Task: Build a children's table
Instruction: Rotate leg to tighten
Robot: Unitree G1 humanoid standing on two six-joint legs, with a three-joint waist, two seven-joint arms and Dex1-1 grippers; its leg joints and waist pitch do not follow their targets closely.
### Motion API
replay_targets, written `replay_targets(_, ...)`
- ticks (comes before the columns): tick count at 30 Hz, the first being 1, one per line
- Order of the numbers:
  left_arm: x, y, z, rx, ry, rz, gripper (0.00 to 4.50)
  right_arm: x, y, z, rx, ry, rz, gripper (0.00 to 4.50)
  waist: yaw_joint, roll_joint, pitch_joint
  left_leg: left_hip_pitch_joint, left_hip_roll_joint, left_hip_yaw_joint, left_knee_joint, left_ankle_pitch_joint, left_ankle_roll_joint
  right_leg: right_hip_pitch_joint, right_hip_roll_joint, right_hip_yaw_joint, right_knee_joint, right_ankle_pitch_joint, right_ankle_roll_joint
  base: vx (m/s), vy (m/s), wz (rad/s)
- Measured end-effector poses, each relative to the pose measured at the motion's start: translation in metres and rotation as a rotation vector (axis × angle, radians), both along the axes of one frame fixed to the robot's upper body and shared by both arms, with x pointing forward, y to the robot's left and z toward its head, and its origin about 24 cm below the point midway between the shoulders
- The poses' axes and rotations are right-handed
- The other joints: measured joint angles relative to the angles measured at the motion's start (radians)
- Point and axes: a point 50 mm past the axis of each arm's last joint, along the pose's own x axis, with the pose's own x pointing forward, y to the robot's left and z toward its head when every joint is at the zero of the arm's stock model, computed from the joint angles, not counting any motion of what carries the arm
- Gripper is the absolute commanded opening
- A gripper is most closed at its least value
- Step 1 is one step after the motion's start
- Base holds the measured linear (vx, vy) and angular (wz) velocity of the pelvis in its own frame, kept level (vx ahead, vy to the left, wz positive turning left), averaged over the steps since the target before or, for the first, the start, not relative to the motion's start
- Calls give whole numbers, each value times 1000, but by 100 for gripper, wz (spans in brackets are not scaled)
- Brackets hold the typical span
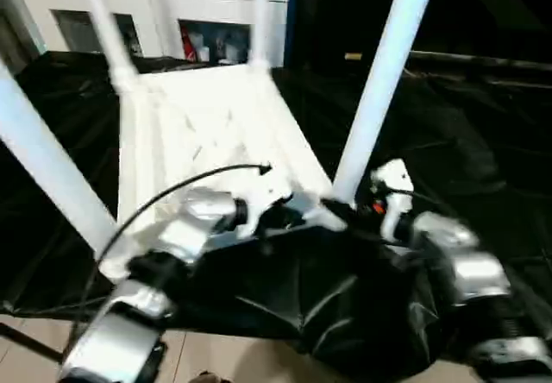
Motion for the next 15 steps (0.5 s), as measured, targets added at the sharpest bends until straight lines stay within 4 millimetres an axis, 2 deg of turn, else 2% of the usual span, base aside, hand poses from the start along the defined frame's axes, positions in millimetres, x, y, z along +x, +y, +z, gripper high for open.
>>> replay_targets(3, -8, 12, 2, 0, 33, -90, 0, -10, -5, 2, -6, 31, 152, 309, 13, -1, 1, -1, 0, 0, -1, -1, 1, -1, 0, 0, 0, -1, 1, 0, 0, 0)
replay_targets(4, -10, 12, 2, 1, 42, -115, 0, -12, -5, 1, -4, 48, 182, 309, 21, -1, 1, -2, 0, 0, -1, -1, 1, -1, 0, 0, -1, -1, 1, 0, 0, 0)
replay_targets(7, -15, 15, 2, 1, 61, -164, 0, -16, -6, 2, -9, 71, 261, 309, 31, -1, 1, -2, 0, 0, -1, -1, 1, -1, 0, 0, 0, 0, 1, 0, 0, 0)
replay_targets(9, -17, 18, 2, 1, 72, -179, 0, -18, -9, 2, -21, 81, 290, 309, 31, -1, 1, -2, 0, 1, 0, -1, 1, -1, 0, 0, 0, 0, 0, 0, 0, 0)
replay_targets(10, -18, 19, 2, 1, 76, -183, 0, -19, -10, 2, -24, 84, 297, 285, 31, -1, 1, -2, 0, 1, 0, 0, 1, -1, 0, 0, 0, 0, 0, 0, 0, 0)
replay_targets(15, -20, 26, 3, 10, 76, -183, 0, -20, -10, 4, -21, 89, 330, 252, 26, -2, 2, -2, 0, 1, 0, -1, 0, -2, 0, 0, 0, 0, 1, 0, 0, 0)
